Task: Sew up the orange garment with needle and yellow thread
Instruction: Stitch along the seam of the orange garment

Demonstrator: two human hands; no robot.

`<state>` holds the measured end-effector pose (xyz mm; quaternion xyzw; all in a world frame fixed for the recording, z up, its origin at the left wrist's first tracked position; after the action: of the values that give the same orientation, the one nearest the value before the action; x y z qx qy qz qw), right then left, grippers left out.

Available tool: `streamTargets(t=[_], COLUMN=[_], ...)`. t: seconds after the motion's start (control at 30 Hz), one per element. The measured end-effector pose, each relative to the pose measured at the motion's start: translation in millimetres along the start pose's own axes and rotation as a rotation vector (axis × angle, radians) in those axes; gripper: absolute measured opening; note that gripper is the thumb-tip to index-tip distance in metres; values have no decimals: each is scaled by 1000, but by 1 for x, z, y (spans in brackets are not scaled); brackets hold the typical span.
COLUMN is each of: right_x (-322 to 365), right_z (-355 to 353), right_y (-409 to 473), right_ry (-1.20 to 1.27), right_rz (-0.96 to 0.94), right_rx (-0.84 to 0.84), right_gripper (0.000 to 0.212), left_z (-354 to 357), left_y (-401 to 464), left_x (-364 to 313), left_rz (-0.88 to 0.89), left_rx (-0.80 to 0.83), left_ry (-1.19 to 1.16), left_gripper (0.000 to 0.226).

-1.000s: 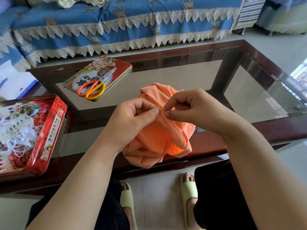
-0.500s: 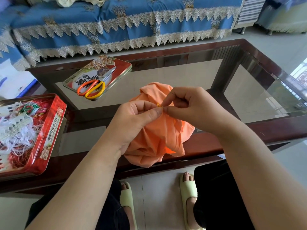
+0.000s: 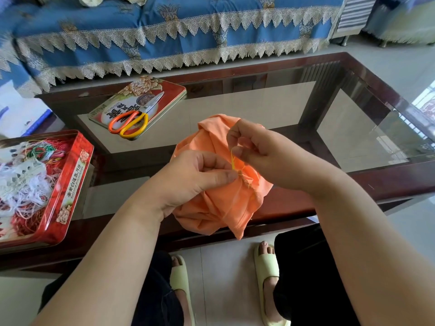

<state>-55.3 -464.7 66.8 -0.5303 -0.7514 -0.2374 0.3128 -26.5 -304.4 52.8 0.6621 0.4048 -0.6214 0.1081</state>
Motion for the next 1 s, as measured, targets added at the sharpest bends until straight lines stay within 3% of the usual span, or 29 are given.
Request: streamTargets(t=[0.17,0.3,0.37,0.47,0.53,0.63,0.77,1.0], right_x=[1,-7,-14,-17,-16,-14,-16,-20], right_z=[-5,-13,-15,-13,-9,-6,-6,-7], right_y=[-1,2,1,-6,-8,-8,-10,1], right_ry=[38,90,211,366,420,497,624,1024], right_rz=[-2,151,241,226,186,169,107,113], right_rx=[-47,-57,53,323,435,467,482,343], right_gripper=[7,22,34,57,48,21,23,24], left_z=[1,4,3,1,0,0,2,8], left_y=[1,-2,-3,-3,-4,-4,-6,-8], left_x=[2,1,0,0,-1,-1,-2,-5], left_rz=[-9,19,37,48,49,46,32,18], left_rx=[55,169,181,163,151,158,188,251], left_ry=[-65,-154,-207,-216,-207,-194,-194,-163], left_gripper=[30,28,21,25,31,34,31,18])
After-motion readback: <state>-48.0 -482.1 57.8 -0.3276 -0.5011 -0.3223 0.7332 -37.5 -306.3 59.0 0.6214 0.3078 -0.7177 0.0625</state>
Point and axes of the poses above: each hand's wrist, its own y-axis towards the middle knuckle, its own z-axis out of the palm, x = y × z, the point moved 3 cm from there along y, towards the middle knuckle, and after that the axes turned 8 degrees about x, right-handed, at the moved point
